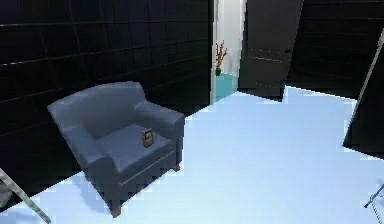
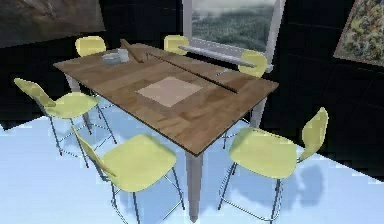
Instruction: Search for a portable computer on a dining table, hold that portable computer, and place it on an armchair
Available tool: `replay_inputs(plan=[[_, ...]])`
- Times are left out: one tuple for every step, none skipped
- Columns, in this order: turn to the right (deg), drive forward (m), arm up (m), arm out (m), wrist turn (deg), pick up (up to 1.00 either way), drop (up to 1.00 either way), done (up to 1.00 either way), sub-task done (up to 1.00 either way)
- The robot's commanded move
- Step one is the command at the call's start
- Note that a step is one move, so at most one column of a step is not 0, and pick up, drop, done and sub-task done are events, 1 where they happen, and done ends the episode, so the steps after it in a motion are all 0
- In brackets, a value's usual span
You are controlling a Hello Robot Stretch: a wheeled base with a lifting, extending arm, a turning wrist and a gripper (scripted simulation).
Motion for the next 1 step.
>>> replay_inputs(plan=[[3.0, 0.00, 0.00, 0.00, 0.0, 0.00, 0.00, 0.00, 0.00]])
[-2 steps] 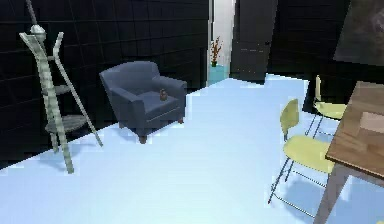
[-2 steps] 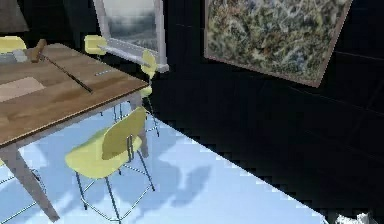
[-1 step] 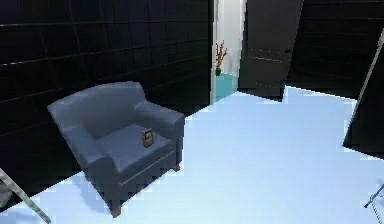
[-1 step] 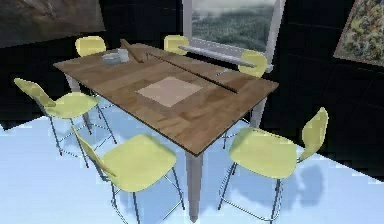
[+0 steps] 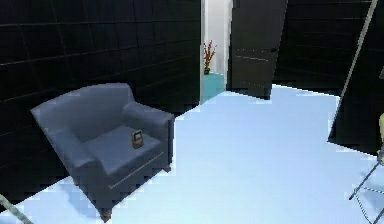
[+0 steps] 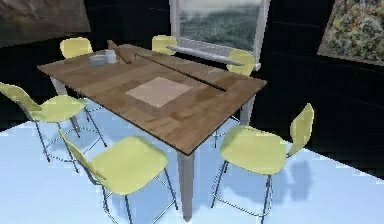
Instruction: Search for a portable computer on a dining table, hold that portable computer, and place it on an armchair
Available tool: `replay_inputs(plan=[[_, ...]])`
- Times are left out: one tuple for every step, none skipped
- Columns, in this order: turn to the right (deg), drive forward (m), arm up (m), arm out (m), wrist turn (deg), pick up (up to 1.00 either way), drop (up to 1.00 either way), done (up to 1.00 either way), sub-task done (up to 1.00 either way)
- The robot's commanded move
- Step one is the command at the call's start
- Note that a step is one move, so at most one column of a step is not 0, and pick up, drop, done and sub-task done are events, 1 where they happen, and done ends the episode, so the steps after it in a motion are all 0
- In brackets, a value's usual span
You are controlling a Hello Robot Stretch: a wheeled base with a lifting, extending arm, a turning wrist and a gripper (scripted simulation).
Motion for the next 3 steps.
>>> replay_inputs(plan=[[0.0, 0.50, 0.00, 0.00, 0.0, 0.00, 0.00, 0.00, 0.00], [42.0, 0.00, 0.00, 0.00, 0.0, 0.00, 0.00, 0.00, 0.00], [3.0, 0.00, 0.00, 0.00, 0.0, 0.00, 0.00, 0.00, 0.00]])
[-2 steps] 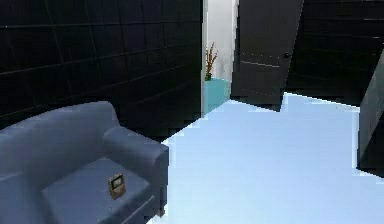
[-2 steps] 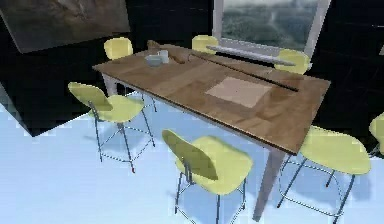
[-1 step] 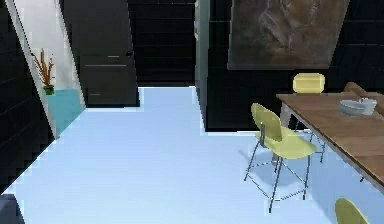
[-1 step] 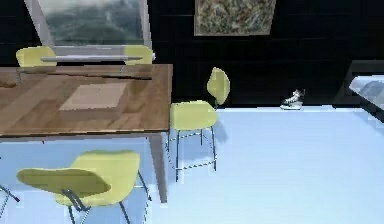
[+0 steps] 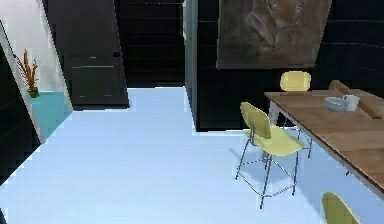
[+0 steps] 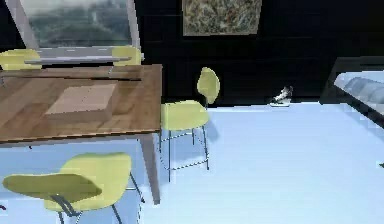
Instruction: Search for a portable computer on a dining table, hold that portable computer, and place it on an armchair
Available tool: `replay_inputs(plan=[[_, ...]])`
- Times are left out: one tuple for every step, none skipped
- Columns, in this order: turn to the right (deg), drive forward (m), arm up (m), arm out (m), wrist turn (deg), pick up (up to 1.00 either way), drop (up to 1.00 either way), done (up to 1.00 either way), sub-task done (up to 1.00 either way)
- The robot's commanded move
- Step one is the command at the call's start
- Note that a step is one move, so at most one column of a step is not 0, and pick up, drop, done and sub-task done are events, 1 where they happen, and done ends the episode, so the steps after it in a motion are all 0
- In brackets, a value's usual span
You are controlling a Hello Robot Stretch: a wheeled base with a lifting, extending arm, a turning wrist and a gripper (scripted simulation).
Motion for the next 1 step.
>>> replay_inputs(plan=[[0.0, 0.10, 0.00, 0.00, 0.0, 0.00, 0.00, 0.00, 0.00]])
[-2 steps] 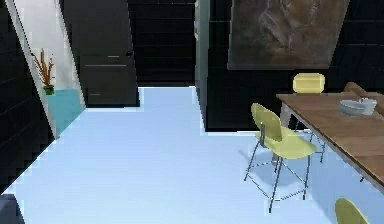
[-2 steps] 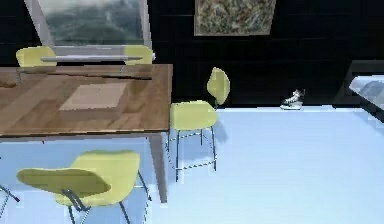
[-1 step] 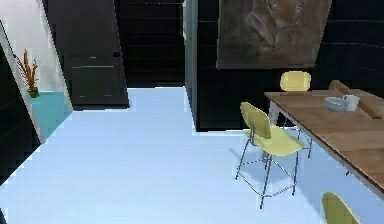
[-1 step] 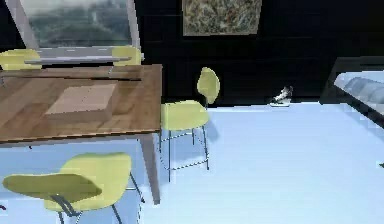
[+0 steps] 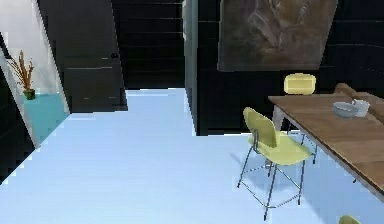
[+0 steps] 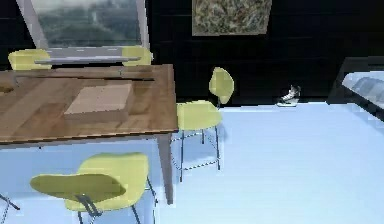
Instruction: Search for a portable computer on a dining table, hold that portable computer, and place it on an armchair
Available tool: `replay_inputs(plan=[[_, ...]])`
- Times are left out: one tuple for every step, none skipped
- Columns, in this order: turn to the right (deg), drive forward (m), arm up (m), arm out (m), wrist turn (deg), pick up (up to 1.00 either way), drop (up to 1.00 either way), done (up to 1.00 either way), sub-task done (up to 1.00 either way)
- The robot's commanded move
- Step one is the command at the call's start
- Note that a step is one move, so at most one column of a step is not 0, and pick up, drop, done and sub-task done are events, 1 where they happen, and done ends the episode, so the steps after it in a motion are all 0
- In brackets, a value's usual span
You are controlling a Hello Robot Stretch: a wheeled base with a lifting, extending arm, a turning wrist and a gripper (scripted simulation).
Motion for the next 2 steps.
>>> replay_inputs(plan=[[-33.0, 0.00, 0.00, 0.00, 0.0, 0.00, 0.00, 0.00, 0.00], [0.0, 1.00, 0.00, 0.00, 0.0, 0.00, 0.00, 0.00, 0.00]])
